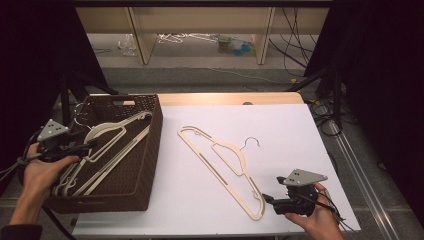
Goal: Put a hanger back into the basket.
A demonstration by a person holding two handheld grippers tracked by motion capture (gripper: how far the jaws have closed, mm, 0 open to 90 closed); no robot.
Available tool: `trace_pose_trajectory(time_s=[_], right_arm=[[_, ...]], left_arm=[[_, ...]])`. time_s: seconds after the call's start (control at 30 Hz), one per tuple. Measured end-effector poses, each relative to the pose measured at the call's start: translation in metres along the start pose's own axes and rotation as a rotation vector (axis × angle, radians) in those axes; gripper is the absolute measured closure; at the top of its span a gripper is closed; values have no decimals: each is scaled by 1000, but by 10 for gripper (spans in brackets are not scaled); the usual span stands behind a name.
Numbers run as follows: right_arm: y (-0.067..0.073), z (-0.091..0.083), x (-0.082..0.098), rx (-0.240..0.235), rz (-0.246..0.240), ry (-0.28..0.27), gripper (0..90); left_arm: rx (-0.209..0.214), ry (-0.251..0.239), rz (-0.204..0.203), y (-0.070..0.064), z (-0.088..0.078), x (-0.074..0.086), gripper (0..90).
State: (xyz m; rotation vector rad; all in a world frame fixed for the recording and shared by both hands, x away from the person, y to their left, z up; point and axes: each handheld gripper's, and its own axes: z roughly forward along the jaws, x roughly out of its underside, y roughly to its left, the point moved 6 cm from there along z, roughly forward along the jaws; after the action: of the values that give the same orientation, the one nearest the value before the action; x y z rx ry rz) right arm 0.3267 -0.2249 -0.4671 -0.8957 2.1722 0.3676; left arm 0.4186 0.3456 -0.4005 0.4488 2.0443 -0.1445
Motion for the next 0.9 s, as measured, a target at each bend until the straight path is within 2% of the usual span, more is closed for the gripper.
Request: trace_pose_trajectory(time_s=[0.07,0.1,0.2,0.27,0.3,0.37,0.5,0.53,0.57,0.6,0.63,0.67,0.7,0.77,0.83,0.87,0.9], right_arm=[[0,0,0,-5,-10,-2,277],[0,0,0,-5,-11,-3,277],[1,0,0,-7,2,3,277],[1,0,0,-6,2,3,276],[1,0,0,-5,3,2,276],[1,0,0,-7,6,5,276],[0,1,0,-1,-10,-3,276],[0,1,0,-1,-9,-4,277],[0,1,0,-6,-13,-3,276],[1,1,0,-6,-13,-3,276],[1,1,0,-8,-12,-1,276],[1,1,1,-4,-11,-2,276],[0,1,1,-6,-12,1,276],[0,1,1,-4,0,-2,273],[-1,2,2,-1,-1,-4,267],[-1,2,2,-1,13,-3,264],[-2,2,2,-2,8,-5,261]], left_arm=[[-3,-57,5,-2,-10,-8,410],[-9,-68,3,0,-15,-11,409],[-95,-74,53,12,-28,-18,388],[-103,-103,6,15,-37,-23,372],[-85,-115,-21,13,-41,-25,361],[-52,-119,-44,2,-45,-26,351],[37,-140,-30,-38,-48,-28,323],[69,-151,-28,-57,-47,-29,311],[80,-153,-19,-64,-46,-29,296],[104,-144,9,-76,-46,-28,284],[123,-148,5,-89,-46,-28,263],[160,-156,7,-105,-44,-29,233],[182,-172,-3,-115,-43,-30,216],[229,-171,19,-139,-41,-29,215],[269,-174,21,-158,-38,-28,190],[308,-176,1,-171,-36,-26,174],[331,-181,10,-180,-34,-25,166]])
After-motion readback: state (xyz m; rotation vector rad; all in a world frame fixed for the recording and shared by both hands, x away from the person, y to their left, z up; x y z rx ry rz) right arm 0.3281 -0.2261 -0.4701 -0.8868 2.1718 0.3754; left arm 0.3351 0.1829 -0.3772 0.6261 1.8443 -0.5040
